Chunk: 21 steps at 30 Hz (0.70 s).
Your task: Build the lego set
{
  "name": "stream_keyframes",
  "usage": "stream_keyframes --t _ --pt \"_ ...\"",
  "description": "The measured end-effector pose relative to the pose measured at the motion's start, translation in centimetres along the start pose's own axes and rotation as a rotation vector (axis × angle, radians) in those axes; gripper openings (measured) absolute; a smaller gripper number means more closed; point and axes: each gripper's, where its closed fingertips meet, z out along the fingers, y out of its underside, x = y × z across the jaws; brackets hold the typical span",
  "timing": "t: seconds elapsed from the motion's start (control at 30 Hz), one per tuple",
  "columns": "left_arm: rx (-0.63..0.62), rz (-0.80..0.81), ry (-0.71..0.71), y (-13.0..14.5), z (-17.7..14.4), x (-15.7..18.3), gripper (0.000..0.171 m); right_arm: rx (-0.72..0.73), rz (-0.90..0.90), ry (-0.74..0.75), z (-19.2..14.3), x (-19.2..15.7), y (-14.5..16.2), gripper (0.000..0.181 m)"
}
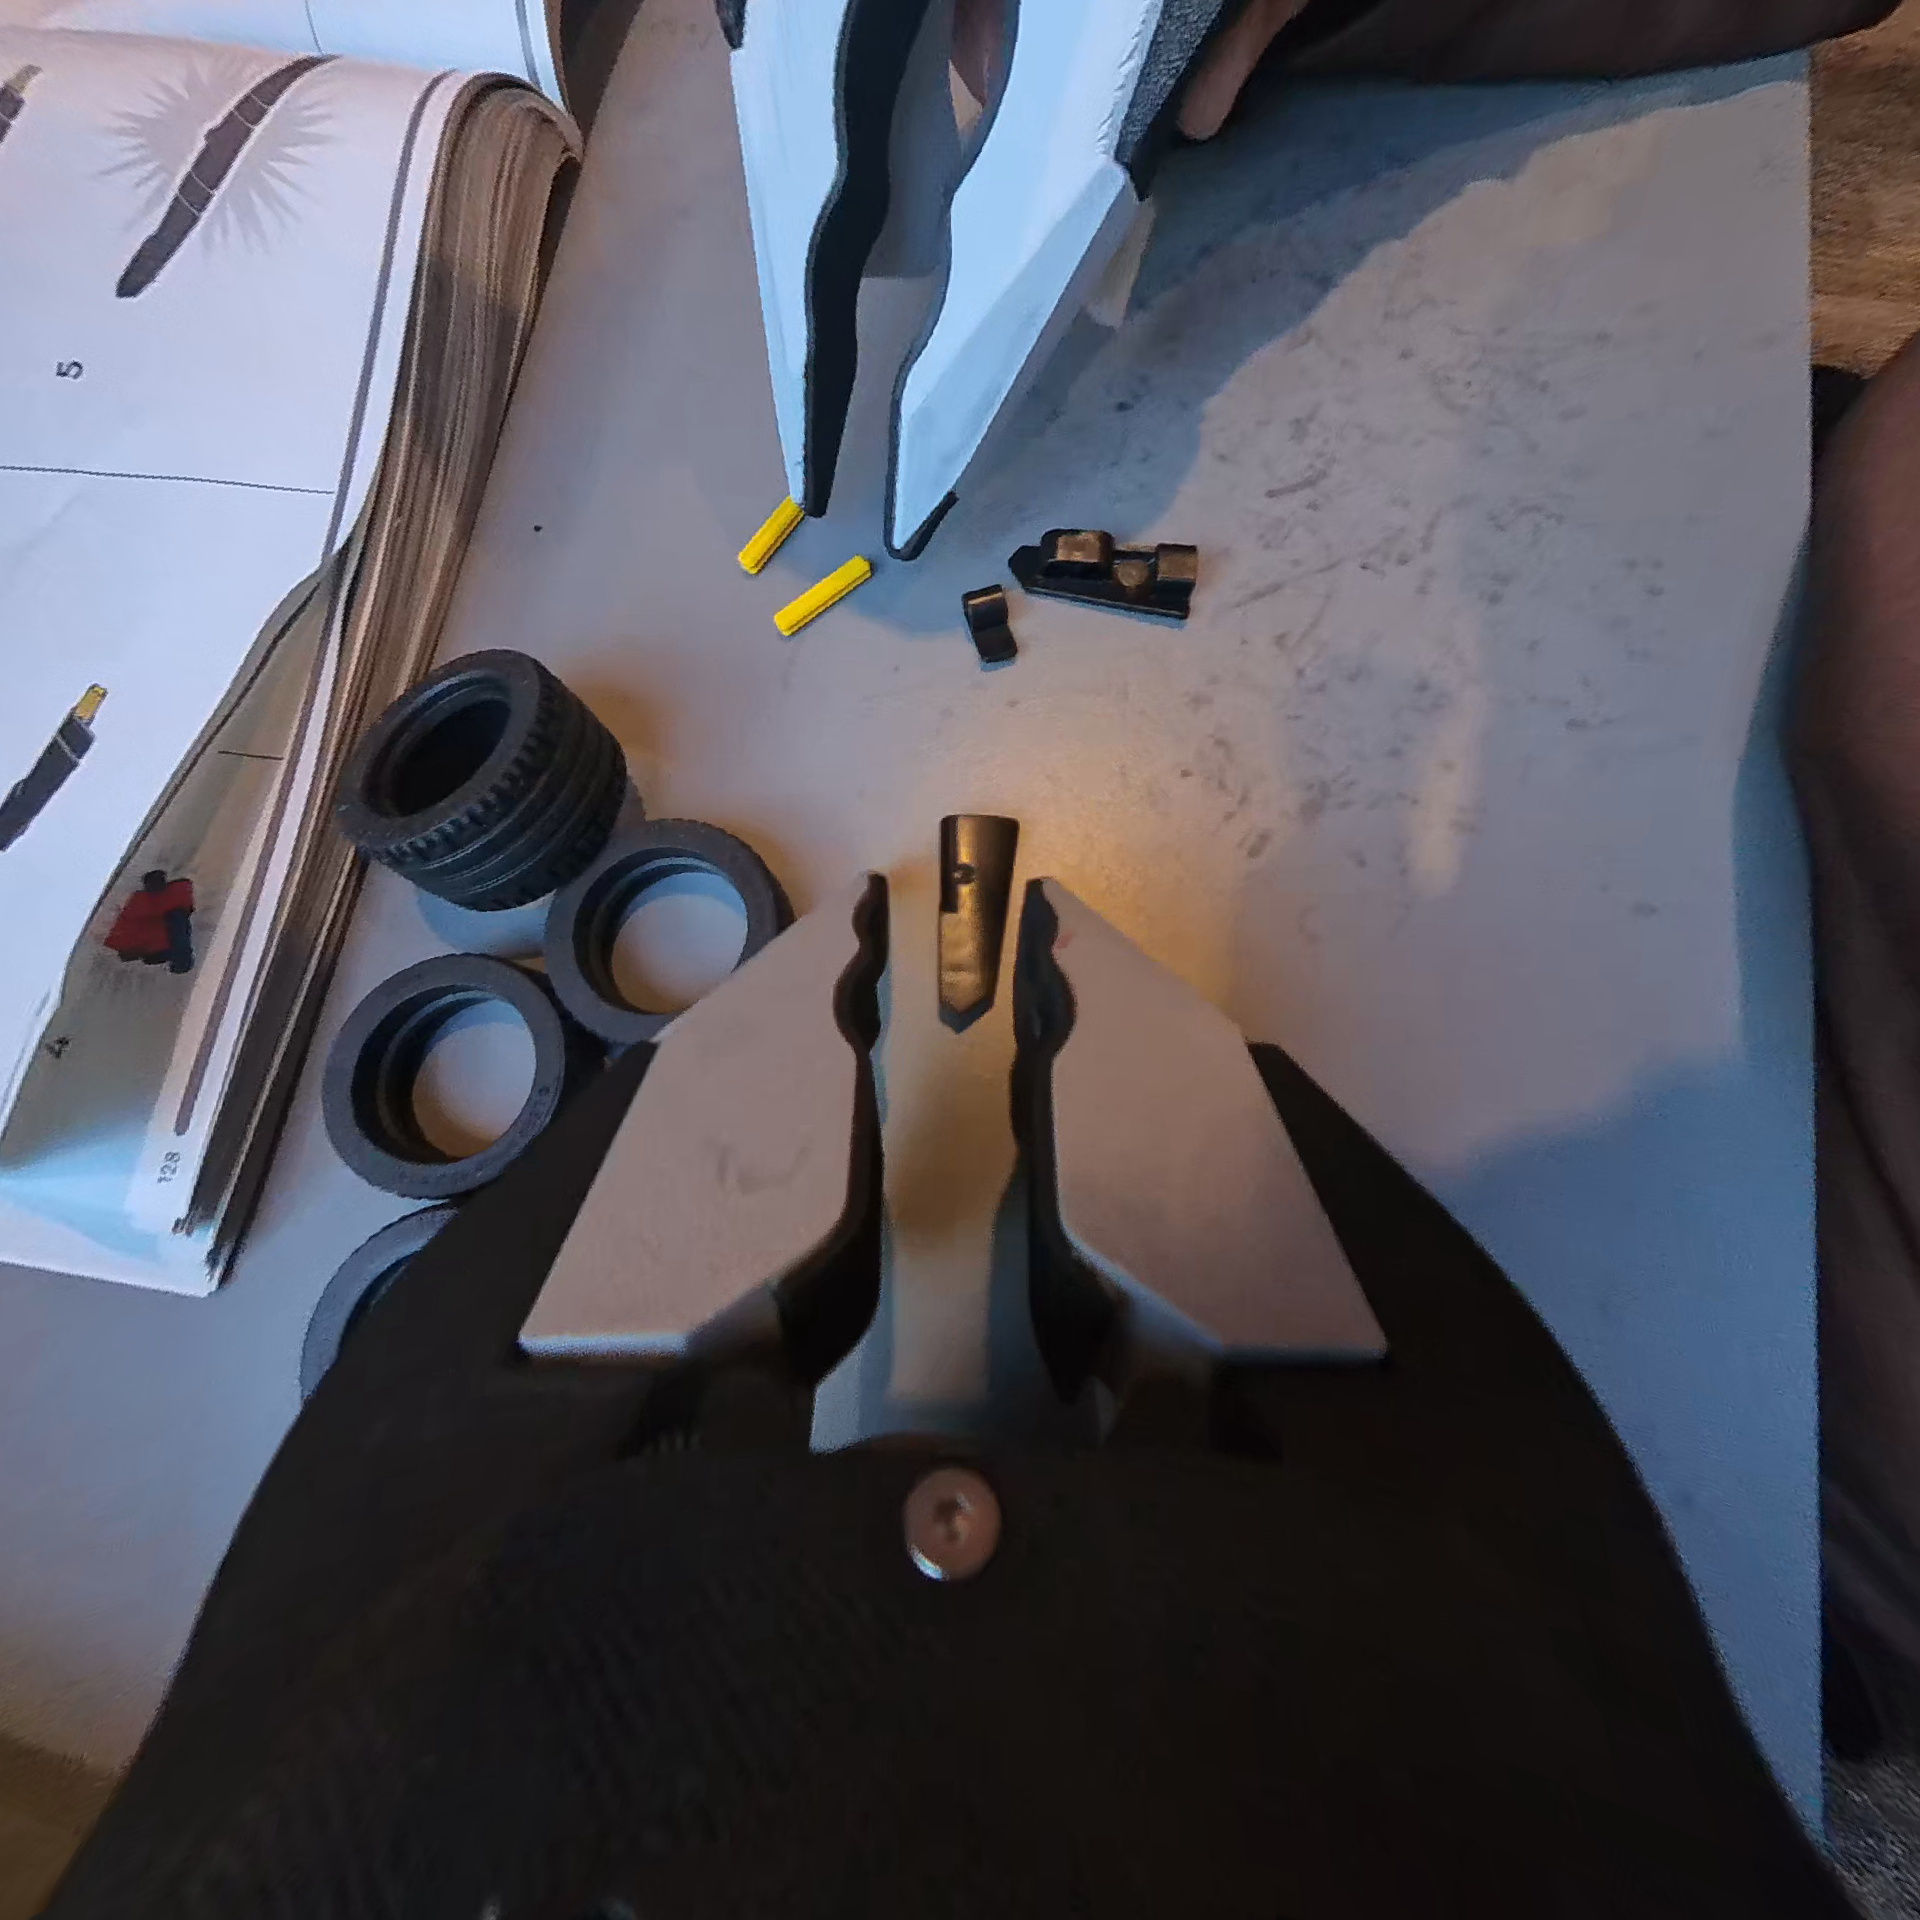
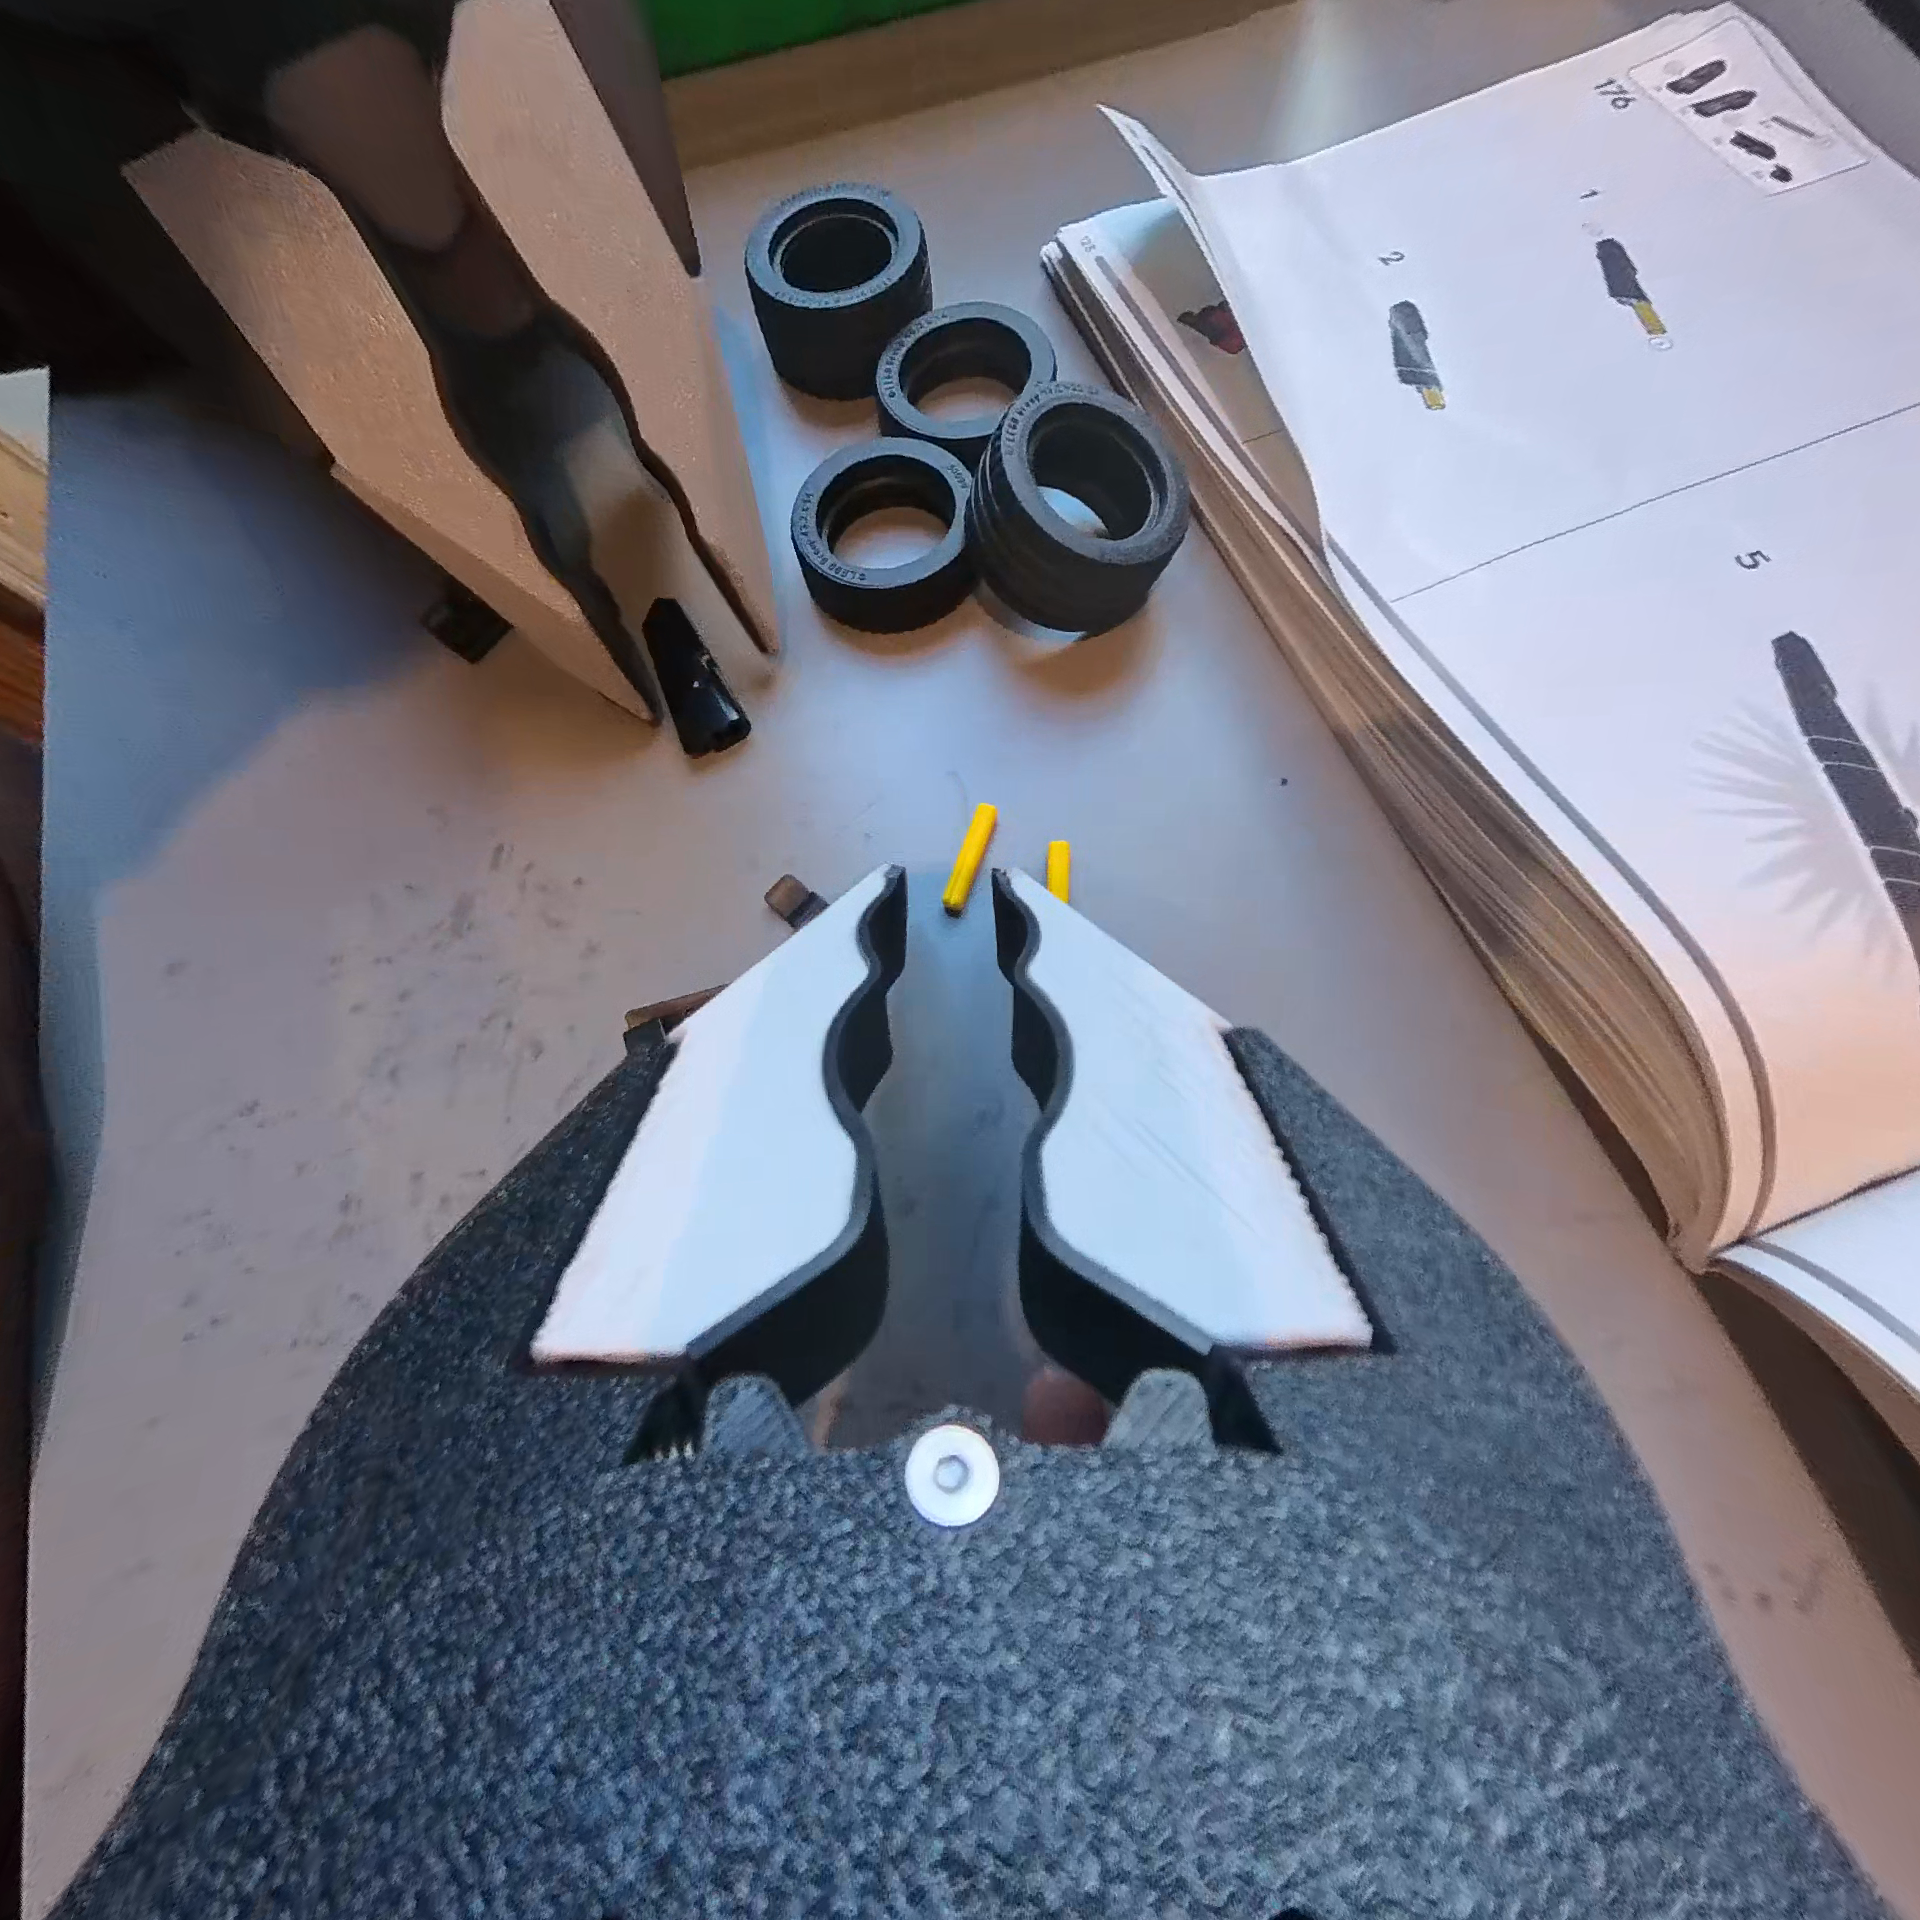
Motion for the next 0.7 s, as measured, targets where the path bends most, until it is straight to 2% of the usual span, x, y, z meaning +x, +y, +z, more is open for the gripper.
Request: stream_keyframes --t 0.3,0.53,0.63,0.7 --pt "-0.007 -0.039 0.019 0.6 -0.3 -0.5 0.028 -0.042 -0.016 0.0 0.4 -0.1 0.4 0.012" --pt "0.001 -0.038 0.029 0.4 -0.2 -0.4 0.025 -0.075 -0.029 0.007 1.1 0.2 0.5 0.012" --pt "0.008 -0.045 0.036 0.4 -0.1 -0.4 0.024 -0.076 -0.037 -0.026 1.3 -0.1 0.4 0.002" --pt "0.01 -0.044 0.029 0.3 -0.1 -0.5 0.02 -0.076 -0.049 -0.034 1.4 -0.2 0.3 0.002"
